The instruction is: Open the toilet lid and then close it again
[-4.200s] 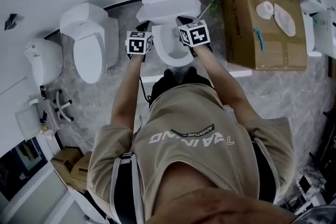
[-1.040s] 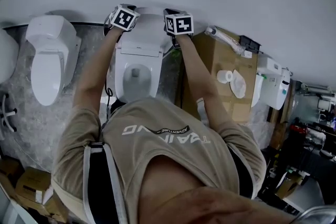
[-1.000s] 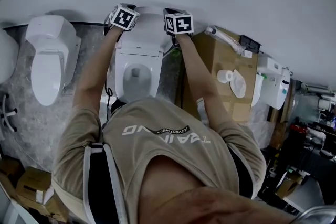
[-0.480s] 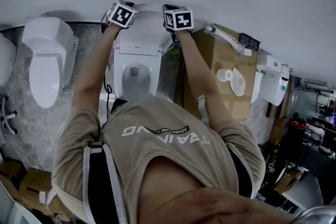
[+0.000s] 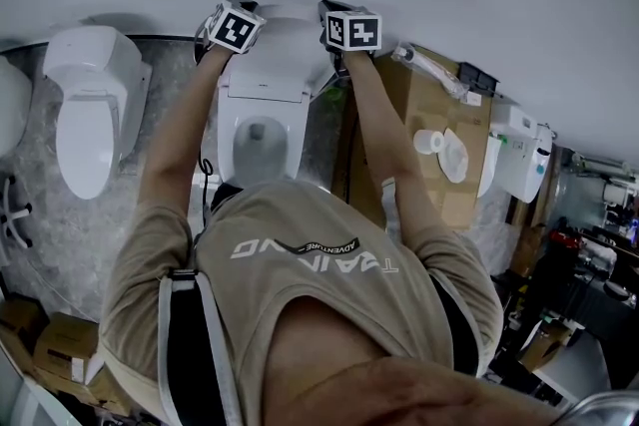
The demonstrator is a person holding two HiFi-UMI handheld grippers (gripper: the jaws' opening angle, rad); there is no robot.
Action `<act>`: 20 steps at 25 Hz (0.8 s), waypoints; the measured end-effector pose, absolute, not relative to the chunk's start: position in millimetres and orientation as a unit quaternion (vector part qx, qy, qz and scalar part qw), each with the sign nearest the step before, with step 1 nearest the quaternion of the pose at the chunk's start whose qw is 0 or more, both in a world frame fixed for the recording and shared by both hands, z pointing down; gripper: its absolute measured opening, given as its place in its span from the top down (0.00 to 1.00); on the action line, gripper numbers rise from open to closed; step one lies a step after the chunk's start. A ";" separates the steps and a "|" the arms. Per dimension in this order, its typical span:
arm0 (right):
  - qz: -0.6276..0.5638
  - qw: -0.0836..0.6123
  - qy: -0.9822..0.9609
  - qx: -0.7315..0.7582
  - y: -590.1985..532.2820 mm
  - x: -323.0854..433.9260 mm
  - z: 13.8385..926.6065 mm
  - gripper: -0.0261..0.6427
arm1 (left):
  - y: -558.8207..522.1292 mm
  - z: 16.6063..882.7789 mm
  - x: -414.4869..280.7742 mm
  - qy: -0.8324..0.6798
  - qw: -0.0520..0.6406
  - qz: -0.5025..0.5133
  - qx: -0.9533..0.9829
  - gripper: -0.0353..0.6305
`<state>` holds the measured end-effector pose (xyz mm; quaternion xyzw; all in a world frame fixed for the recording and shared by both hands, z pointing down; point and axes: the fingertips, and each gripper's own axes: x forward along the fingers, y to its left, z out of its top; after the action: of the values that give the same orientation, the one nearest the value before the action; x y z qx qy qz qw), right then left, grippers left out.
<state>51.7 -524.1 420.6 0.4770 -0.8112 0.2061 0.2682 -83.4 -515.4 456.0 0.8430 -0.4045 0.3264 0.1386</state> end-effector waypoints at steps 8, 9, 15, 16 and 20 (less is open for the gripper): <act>0.224 0.330 -0.809 0.432 -539.9 47.2 438.9 0.94 | -514.4 455.9 -85.1 -0.412 0.141 0.328 0.838 0.96; 0.228 0.333 -0.806 0.432 -540.3 48.7 440.3 0.94 | -514.2 455.4 -84.6 -0.412 0.140 0.328 0.838 0.96; 0.246 0.360 -0.794 0.423 -539.8 48.1 447.0 0.94 | -508.4 456.2 -88.4 -0.409 0.138 0.344 0.834 0.96; 0.249 0.365 -0.794 0.417 -537.8 46.8 447.5 0.94 | -506.3 455.8 -87.0 -0.406 0.138 0.343 0.836 0.96; 0.240 0.371 -0.798 0.410 -527.0 42.4 444.5 0.94 | -497.5 453.4 -84.3 -0.404 0.132 0.337 0.840 0.96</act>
<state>42.4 -527.0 444.5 0.4099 -0.7980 0.2395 0.3713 -84.3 -497.5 453.4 0.8403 -0.4038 0.3368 0.1318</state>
